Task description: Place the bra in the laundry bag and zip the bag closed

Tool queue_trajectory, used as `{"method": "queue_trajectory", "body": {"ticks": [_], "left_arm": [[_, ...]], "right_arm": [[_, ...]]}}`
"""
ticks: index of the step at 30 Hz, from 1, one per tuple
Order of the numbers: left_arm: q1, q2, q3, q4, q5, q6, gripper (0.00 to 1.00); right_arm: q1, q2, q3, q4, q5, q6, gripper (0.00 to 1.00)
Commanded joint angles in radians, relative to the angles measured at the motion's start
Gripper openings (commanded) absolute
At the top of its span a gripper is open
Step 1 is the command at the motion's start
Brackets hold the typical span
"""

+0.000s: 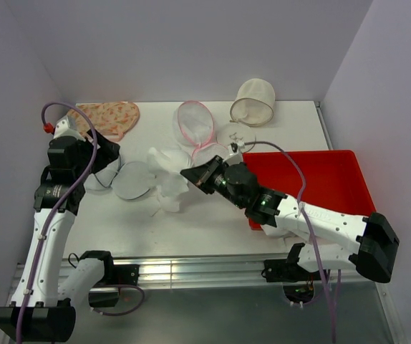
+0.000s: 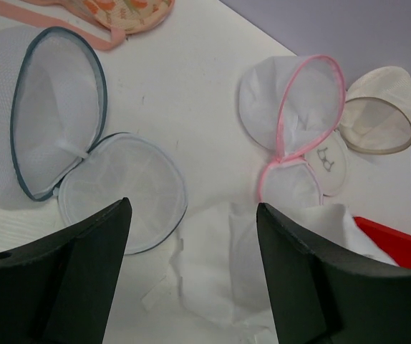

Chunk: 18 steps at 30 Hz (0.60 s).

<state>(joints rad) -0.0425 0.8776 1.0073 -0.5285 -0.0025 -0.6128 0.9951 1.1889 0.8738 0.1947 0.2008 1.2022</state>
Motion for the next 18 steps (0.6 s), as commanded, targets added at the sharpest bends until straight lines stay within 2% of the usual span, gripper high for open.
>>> {"method": "queue_trajectory", "body": {"ticks": [1, 8, 18], "left_arm": [[0.004, 0.003, -0.012, 0.016, 0.045, 0.012, 0.77], [0.003, 0.017, -0.055, 0.056, 0.09, -0.007, 0.75], [-0.01, 0.031, -0.127, 0.093, 0.122, -0.025, 0.73]], "right_arm": [[-0.013, -0.09, -0.117, 0.147, 0.121, 0.161, 0.0], [-0.046, -0.167, -0.33, 0.129, 0.183, 0.26, 0.0], [-0.085, -0.161, -0.42, 0.092, 0.215, 0.289, 0.0]]}}
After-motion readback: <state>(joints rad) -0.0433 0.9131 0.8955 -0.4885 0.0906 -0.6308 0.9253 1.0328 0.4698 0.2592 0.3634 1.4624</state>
